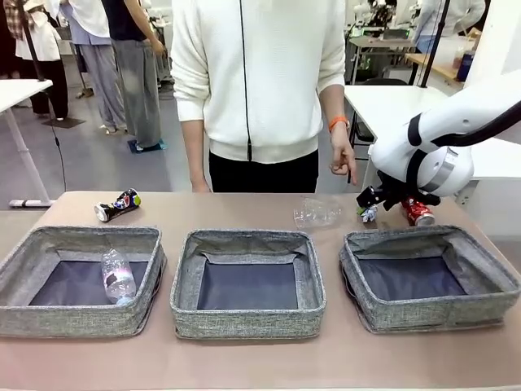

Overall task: Sort the waste into the appropriate baskets.
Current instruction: Pick up the waste item pointed out by the person.

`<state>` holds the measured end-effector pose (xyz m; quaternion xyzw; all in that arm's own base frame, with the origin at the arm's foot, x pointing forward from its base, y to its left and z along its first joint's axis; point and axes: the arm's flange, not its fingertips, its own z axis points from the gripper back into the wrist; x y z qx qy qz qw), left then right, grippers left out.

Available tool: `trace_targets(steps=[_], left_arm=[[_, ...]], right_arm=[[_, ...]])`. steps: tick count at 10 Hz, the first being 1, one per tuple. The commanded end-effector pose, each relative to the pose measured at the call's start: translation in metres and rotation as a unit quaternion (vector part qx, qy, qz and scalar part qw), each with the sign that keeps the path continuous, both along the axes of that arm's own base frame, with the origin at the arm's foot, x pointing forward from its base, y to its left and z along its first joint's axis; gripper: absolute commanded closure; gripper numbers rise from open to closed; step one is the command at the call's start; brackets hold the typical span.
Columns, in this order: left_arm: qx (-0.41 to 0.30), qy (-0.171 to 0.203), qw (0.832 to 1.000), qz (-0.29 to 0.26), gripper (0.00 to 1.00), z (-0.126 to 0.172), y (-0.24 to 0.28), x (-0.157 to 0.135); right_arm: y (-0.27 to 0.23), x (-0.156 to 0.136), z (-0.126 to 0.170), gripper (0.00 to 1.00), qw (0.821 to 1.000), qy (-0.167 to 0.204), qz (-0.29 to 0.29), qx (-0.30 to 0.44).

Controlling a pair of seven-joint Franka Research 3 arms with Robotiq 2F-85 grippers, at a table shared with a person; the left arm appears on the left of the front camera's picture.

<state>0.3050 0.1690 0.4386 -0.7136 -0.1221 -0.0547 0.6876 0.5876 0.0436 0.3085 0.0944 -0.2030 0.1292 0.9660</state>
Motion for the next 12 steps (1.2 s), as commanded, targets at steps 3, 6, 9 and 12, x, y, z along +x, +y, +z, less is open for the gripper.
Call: trace_targets(steps=[3,6,9,12], left_arm=[[0.000,-0.010,1.000,-0.002,0.00,-0.0013,-0.0018,-0.0035],[0.000,-0.010,1.000,-0.002,0.00,-0.0013,-0.0018,-0.0035],[0.000,-0.010,1.000,-0.002,0.00,-0.0013,-0.0018,-0.0035],[0.000,-0.010,1.000,-0.002,0.00,-0.0013,-0.0018,-0.0035]], right_arm=[[-0.0083,0.0051,-0.0113,0.00,0.999,-0.032,0.005,0.019],[-0.0085,0.0051,-0.0134,0.00,0.999,-0.027,-0.001,0.020],[-0.0080,0.0041,-0.0147,1.00,1.000,-0.022,-0.005,0.016],[-0.0081,0.0026,-0.0148,1.00,1.000,-0.012,-0.006,0.014]])
